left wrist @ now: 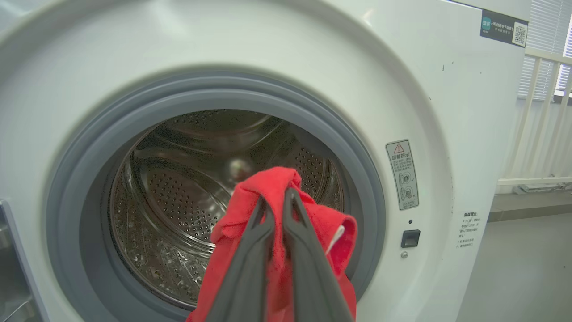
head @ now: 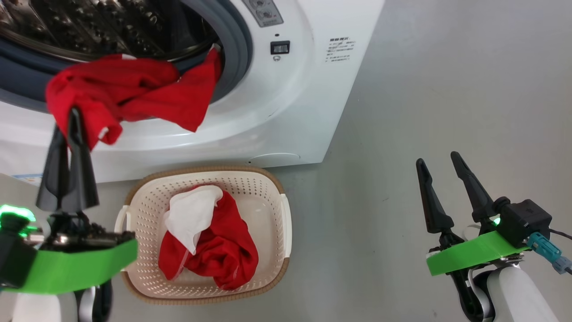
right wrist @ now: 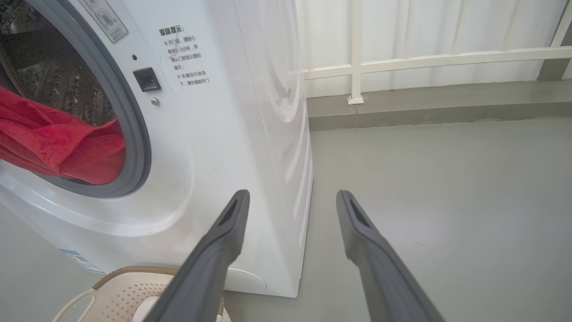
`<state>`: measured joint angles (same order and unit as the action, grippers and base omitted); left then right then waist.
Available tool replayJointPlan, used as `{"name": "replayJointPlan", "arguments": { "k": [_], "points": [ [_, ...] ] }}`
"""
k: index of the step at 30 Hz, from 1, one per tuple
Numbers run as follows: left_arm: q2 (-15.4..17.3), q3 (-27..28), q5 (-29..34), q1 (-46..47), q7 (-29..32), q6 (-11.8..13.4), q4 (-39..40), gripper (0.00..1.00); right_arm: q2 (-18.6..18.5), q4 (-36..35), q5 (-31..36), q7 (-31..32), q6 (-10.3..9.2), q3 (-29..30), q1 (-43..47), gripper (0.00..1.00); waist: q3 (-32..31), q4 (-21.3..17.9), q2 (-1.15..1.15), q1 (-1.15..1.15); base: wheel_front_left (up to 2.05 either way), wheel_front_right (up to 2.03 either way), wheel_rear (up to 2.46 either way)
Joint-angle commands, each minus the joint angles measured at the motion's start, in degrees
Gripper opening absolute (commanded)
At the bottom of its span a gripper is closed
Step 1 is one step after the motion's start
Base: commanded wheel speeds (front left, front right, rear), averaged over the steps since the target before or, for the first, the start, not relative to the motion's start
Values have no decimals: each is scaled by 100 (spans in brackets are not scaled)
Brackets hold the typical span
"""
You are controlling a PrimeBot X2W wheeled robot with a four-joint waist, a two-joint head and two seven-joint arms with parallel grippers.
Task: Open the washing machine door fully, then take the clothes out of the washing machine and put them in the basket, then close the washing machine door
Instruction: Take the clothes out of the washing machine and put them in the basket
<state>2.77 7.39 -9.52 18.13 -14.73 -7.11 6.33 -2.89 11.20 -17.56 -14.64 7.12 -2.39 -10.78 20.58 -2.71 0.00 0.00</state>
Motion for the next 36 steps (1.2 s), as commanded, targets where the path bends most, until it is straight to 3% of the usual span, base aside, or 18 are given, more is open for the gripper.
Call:
{"name": "replayJointPlan", "arguments": {
  "k": [1, 10, 36],
  "points": [
    [87, 147, 68, -145, -27, -26, 208, 0, 2, -153, 47, -36, 36, -102, 23, 100, 21, 6, 0, 0, 0, 0, 0],
    [45, 8, 37, -349, -27, -32, -601, 0, 2, -158, 25, -36, 36, -163, -53, 100, 178, -42, 0, 0, 0, 0, 0],
    [539, -791, 256, 988, -27, -37, -4978, 0, 2, -246, -141, -36, 36, -437, -500, 100, 1112, -404, 0, 0, 0, 0, 0]
  ]
}}
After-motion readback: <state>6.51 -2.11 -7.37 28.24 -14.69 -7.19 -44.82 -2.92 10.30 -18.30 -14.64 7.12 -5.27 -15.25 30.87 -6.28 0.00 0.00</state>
